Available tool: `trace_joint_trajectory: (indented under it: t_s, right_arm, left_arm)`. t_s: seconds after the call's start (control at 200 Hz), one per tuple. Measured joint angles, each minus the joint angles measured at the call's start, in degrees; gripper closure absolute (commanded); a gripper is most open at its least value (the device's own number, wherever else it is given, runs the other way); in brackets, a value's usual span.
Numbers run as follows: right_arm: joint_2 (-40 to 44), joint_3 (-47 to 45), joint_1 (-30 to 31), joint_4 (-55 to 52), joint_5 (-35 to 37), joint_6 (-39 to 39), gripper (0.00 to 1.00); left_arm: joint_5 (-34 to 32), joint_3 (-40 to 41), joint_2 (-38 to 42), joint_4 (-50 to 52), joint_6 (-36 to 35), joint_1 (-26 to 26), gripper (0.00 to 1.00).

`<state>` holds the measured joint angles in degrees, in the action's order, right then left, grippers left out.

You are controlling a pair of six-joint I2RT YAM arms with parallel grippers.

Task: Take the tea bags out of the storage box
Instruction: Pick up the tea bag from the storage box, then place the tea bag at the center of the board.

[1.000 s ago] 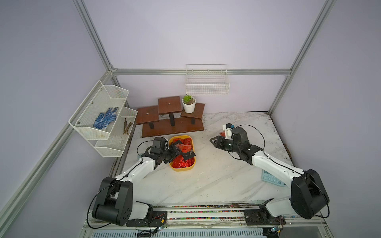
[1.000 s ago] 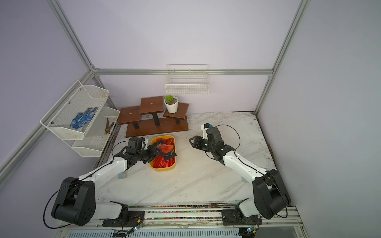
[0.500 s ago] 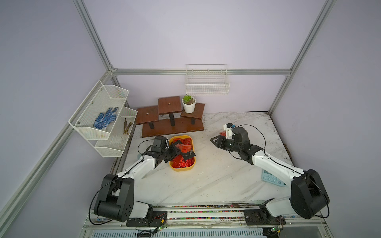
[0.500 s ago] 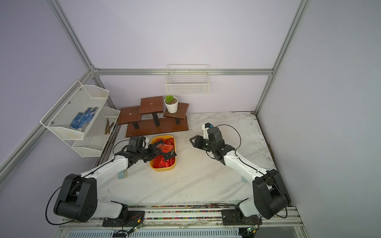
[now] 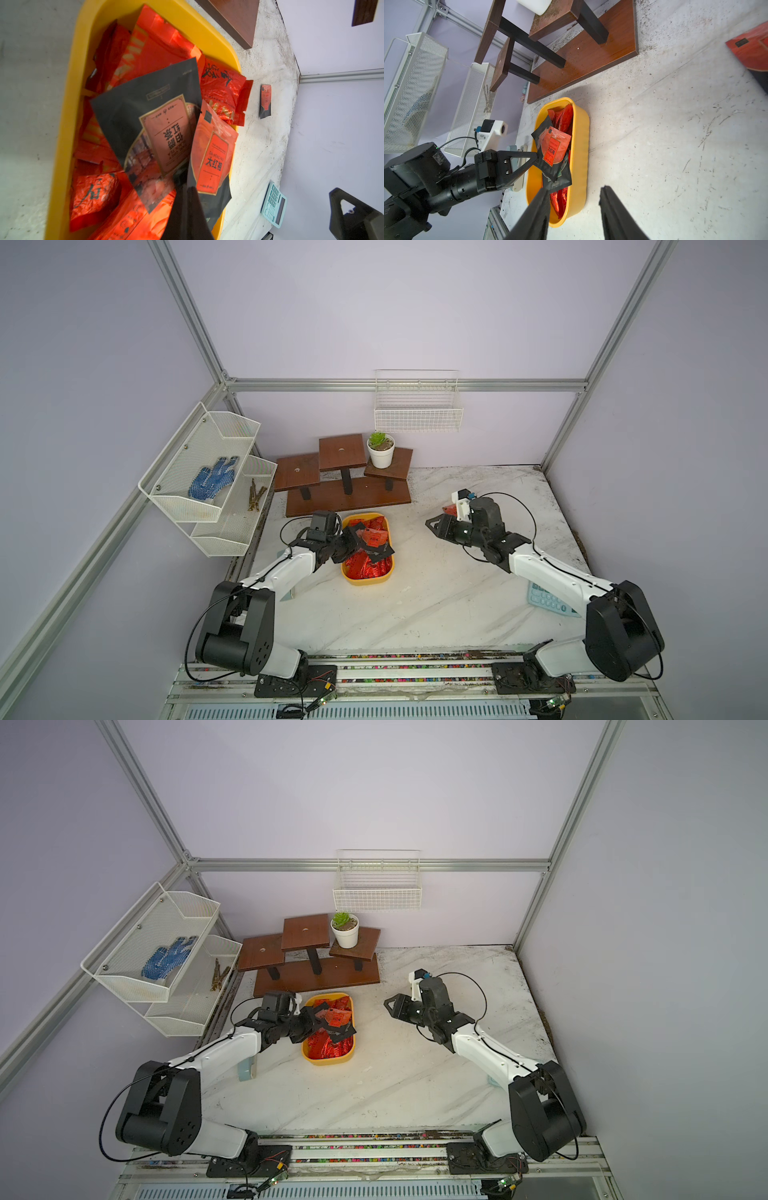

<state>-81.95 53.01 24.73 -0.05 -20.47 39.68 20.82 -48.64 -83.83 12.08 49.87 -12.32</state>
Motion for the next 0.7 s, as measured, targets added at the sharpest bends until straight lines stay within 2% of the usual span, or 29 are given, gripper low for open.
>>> trace_joint_trajectory:
  t_s: [0.415,0.7]
  right_arm:
    - [0.31,0.0,-1.25,-0.07,-1.01,-0.09,0.54]
    - [4.66,-0.24,-5.09,-0.57,-2.08,-0.63,0.55]
  left_arm:
    - [-0.42,-6.51,3.76,8.33,-2.99,0.04,1.0]
    - [2.67,-13.9,3.63,13.03,-5.51,-1.51,1.0]
